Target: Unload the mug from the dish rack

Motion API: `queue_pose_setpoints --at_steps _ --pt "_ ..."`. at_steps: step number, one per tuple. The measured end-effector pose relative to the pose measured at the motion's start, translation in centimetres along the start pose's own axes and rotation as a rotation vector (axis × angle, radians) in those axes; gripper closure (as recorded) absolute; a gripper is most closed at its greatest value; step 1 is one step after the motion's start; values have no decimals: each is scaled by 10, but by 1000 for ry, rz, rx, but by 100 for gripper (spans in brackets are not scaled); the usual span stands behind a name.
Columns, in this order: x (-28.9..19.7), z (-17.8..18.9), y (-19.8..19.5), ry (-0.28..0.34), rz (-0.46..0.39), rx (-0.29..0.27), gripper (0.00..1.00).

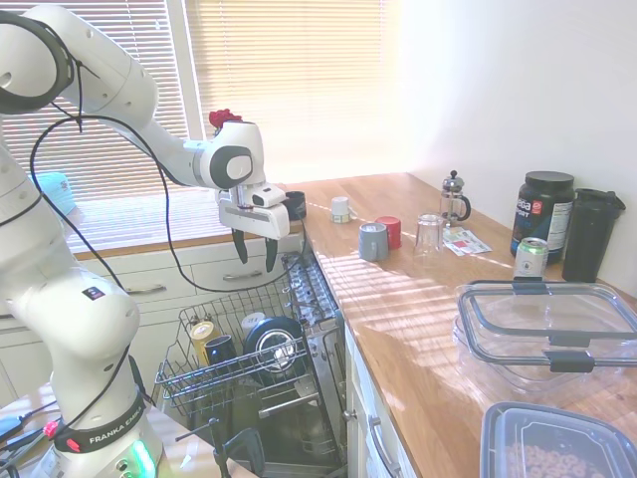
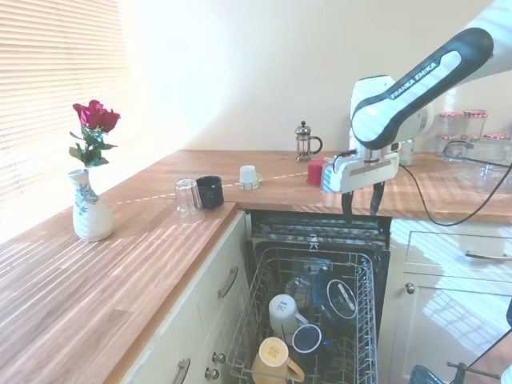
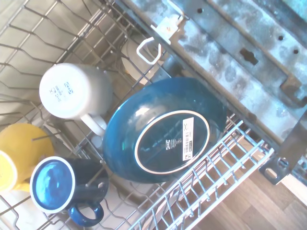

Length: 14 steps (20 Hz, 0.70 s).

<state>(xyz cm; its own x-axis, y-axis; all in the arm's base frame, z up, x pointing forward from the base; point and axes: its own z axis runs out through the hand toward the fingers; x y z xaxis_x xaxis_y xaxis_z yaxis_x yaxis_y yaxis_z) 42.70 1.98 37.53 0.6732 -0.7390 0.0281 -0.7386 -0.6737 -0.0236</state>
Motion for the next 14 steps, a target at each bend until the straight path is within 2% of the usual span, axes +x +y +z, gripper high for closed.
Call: queue_pose_setpoints --at_steps 3,6,14 --pt "-1 3 -1 -6 -17 -8 0" --pt "-15 23 -10 -28 -57 -44 0" --pt "-58 112 -22 -51 -211 -117 0"
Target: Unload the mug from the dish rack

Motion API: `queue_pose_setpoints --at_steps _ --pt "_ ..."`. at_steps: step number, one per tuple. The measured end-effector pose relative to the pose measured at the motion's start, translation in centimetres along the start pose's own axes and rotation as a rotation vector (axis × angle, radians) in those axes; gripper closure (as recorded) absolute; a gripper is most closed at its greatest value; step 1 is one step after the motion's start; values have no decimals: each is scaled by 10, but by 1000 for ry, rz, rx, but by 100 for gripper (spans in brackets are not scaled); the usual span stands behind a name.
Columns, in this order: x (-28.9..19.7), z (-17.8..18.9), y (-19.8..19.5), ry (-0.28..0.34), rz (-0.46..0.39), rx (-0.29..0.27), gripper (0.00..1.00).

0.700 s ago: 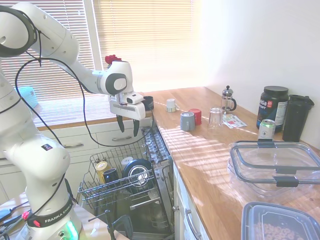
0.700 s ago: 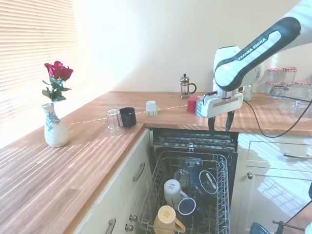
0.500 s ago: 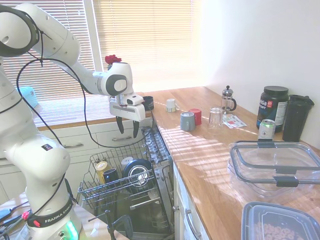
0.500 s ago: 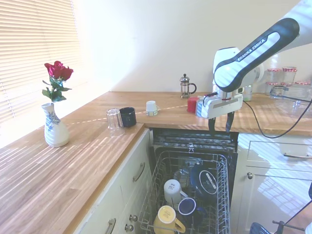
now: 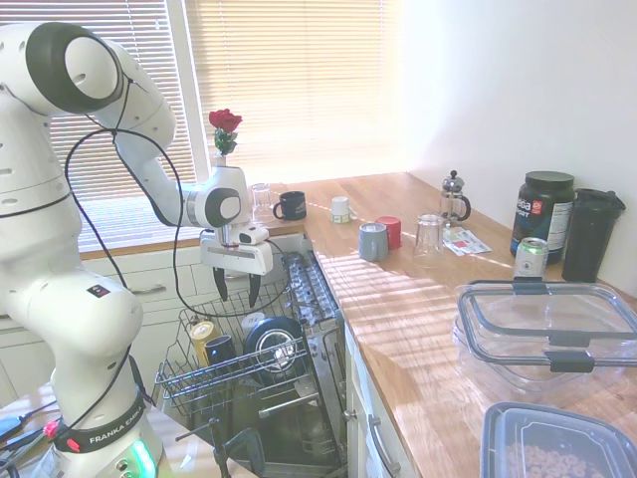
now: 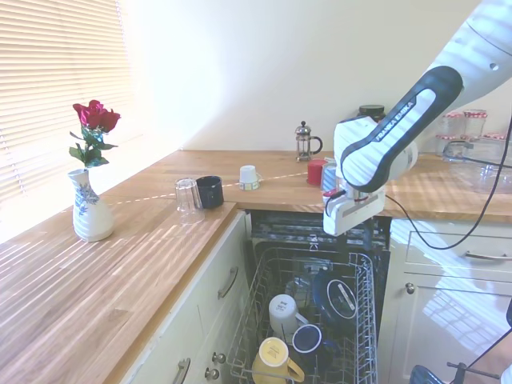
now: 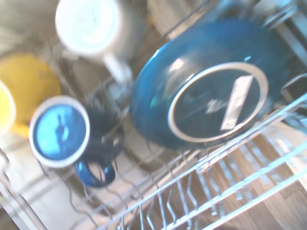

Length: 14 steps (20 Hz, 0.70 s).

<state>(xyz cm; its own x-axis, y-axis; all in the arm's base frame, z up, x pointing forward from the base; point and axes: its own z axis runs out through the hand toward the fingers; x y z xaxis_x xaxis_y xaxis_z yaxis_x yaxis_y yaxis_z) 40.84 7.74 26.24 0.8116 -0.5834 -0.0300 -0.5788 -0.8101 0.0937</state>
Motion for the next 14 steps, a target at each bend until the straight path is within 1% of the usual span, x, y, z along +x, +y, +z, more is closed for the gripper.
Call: queue_pose_setpoints --at_steps 3,7,14 --pt "-14 32 -12 -1 -60 -29 0" --pt "-37 66 -32 0 -136 -42 0" --pt "-82 115 -67 -31 -272 -73 0"
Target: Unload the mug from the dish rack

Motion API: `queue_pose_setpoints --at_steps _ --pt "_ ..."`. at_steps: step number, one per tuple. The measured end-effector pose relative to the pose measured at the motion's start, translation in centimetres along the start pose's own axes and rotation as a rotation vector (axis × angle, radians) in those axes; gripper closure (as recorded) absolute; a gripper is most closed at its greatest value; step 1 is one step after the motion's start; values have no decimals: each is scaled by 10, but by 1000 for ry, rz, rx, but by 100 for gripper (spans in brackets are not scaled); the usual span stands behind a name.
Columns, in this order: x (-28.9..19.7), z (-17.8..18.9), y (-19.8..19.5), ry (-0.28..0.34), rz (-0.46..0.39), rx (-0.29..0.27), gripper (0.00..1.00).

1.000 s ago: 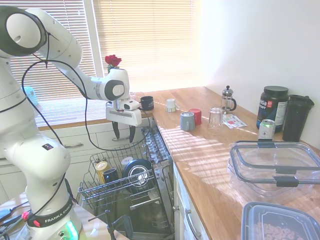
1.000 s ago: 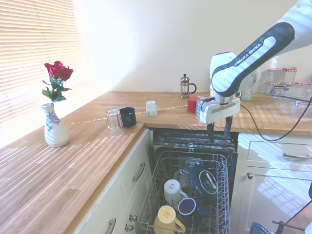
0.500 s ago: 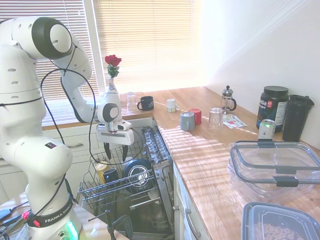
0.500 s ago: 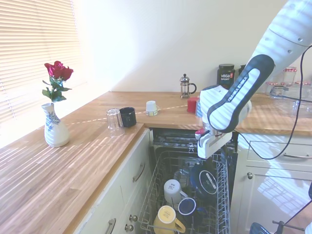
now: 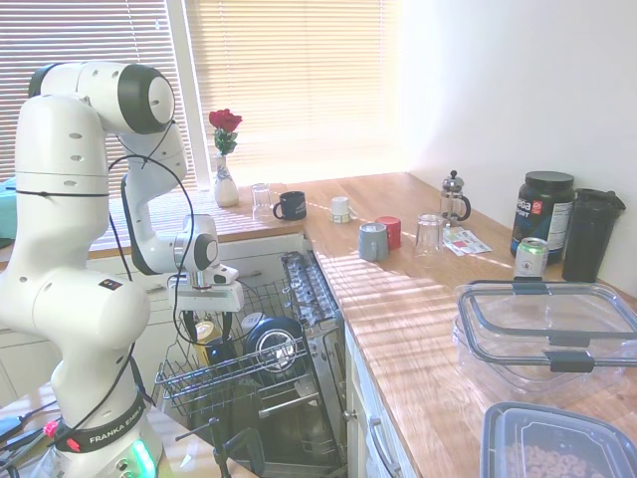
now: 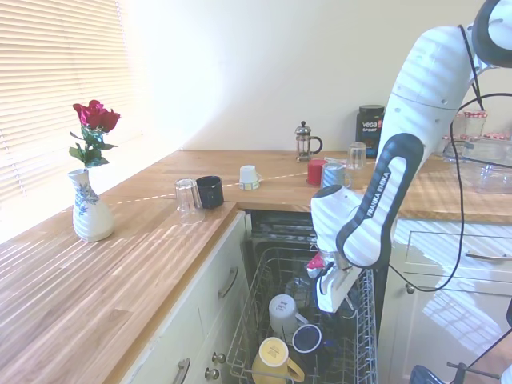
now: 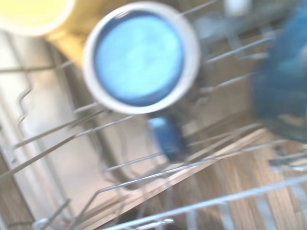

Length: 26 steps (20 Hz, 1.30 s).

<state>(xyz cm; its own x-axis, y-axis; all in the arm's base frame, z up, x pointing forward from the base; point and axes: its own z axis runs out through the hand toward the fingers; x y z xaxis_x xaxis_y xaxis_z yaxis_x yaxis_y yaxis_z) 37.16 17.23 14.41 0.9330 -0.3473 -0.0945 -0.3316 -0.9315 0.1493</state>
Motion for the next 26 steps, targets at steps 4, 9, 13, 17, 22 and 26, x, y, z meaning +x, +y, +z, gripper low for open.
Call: queue_pose_setpoints --at_steps 4,9,13,17,22,26 --pt "-6 18 -31 -14 -56 -16 0" --pt "4 49 -56 -21 -107 -68 0" --pt "17 78 -53 -32 -142 -113 0" --pt "32 97 -47 -41 -191 -142 0" --pt "45 103 -52 -26 -244 -148 100" --pt "59 101 -54 -10 -235 -151 100"
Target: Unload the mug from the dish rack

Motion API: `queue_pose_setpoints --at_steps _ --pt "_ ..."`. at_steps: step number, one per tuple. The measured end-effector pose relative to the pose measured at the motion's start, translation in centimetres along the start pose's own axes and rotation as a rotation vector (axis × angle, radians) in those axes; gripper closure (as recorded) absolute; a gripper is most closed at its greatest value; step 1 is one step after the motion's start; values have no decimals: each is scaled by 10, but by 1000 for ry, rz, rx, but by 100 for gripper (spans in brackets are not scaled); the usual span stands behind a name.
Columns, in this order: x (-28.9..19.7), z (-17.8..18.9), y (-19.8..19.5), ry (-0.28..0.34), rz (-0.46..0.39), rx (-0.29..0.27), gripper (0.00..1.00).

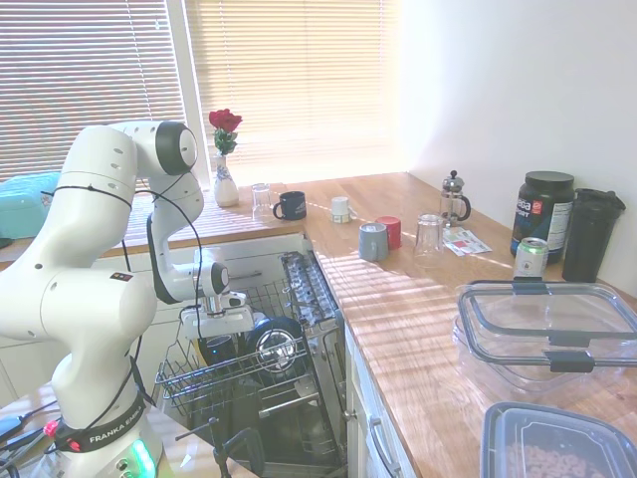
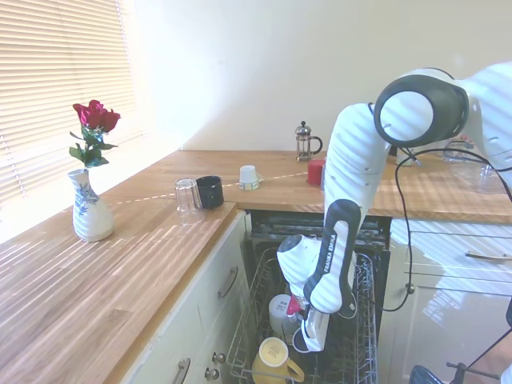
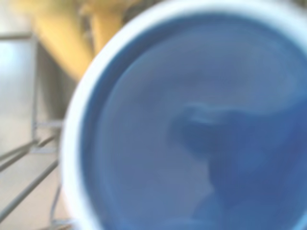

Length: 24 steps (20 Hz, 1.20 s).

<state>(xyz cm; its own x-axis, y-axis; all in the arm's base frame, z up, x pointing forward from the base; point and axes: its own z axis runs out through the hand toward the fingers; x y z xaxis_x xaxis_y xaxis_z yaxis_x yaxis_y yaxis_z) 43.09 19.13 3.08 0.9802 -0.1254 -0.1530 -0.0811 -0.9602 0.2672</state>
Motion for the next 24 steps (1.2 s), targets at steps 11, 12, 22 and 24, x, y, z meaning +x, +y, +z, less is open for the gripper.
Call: queue_pose_setpoints --at_steps 11,12,22,24 --pt "7 17 -23 -59 -41 -33 100" --pt "7 17 -22 -61 -40 -34 100" --pt "10 18 -15 -64 -22 -43 100" --pt "11 18 -15 -63 -20 -43 100"
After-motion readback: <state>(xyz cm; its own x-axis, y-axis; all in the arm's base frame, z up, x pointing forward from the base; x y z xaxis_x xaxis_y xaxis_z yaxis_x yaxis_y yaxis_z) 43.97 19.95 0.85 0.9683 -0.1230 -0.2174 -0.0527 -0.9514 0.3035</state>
